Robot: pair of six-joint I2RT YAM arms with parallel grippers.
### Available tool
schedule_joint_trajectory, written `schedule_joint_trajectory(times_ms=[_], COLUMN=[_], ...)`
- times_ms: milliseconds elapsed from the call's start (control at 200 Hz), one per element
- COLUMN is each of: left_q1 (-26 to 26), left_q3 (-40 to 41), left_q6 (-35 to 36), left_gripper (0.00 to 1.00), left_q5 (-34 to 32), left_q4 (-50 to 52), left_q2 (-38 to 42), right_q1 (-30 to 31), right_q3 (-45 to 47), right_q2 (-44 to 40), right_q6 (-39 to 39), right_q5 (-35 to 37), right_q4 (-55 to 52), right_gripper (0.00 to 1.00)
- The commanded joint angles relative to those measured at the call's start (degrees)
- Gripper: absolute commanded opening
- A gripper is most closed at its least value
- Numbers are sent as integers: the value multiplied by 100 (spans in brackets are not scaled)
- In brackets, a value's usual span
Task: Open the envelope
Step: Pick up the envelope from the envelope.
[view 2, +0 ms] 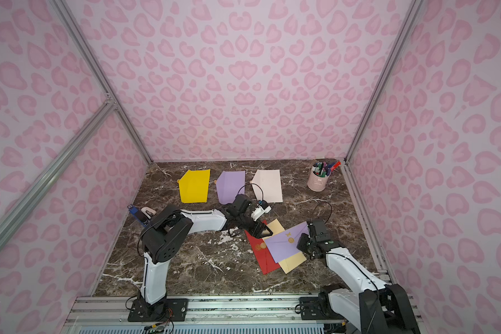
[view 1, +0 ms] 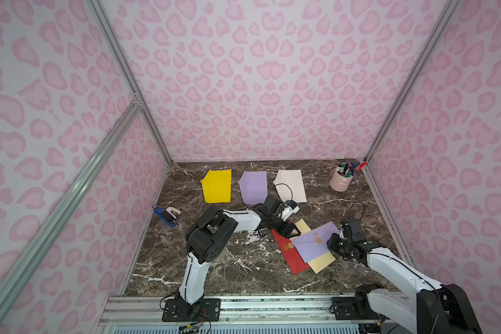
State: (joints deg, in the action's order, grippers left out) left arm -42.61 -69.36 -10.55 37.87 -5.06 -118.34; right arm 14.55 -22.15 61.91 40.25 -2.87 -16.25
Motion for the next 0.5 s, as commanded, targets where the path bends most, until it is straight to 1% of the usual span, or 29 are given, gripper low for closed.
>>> schedule_joint_trajectory(times_ms=[0,240,270,495], left_q1=[-62,-173,-192,-313], left_q3=[-88,-253,-445,-730], left_q6=[173,217,215,171], left_gripper=[65,65,65,64], left_q5=[172,247,243,256], left_q4=[215,398,409,499], left_q2=[-67,-297,-323,-600], right_q1=[-12,-13,-11,-11], right_q3=[53,71,71,71], right_q2=[1,14,21,40], right_q6=[-26,-49,-52,-61], right_q5=[-37,-91,-99,-152], right_q4=[-221,-190,-185,-150], right_gripper=[37,37,37,37])
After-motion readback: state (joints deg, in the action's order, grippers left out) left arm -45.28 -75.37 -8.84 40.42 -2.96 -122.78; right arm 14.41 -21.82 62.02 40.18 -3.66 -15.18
